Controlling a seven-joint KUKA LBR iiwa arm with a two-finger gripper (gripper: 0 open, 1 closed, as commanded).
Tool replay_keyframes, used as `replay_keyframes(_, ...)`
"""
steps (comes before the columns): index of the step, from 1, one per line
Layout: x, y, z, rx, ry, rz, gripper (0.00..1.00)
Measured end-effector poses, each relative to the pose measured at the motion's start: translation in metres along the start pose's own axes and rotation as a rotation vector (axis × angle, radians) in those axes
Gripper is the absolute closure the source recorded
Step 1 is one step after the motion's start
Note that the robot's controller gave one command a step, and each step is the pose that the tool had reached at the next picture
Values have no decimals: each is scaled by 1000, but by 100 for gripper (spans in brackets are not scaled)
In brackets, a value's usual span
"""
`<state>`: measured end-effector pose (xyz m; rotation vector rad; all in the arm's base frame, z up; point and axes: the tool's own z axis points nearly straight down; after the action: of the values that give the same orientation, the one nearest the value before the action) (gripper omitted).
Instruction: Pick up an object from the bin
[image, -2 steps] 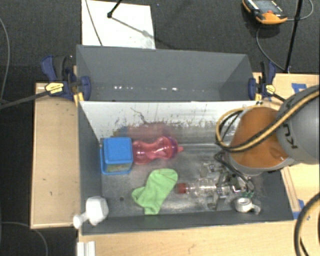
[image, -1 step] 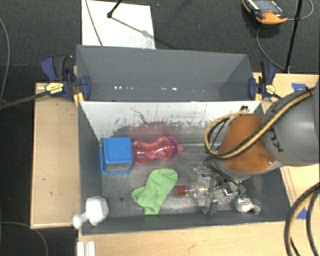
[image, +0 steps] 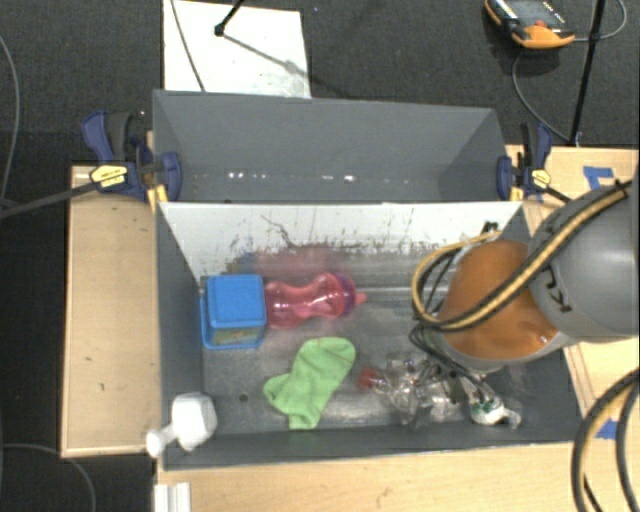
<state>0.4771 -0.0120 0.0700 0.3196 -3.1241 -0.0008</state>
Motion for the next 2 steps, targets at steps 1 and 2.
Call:
replay_keyframes(1, 0, 0, 0, 0, 0, -1, 100)
replay_keyframes(2, 1, 0, -4, -1, 2, -2, 100)
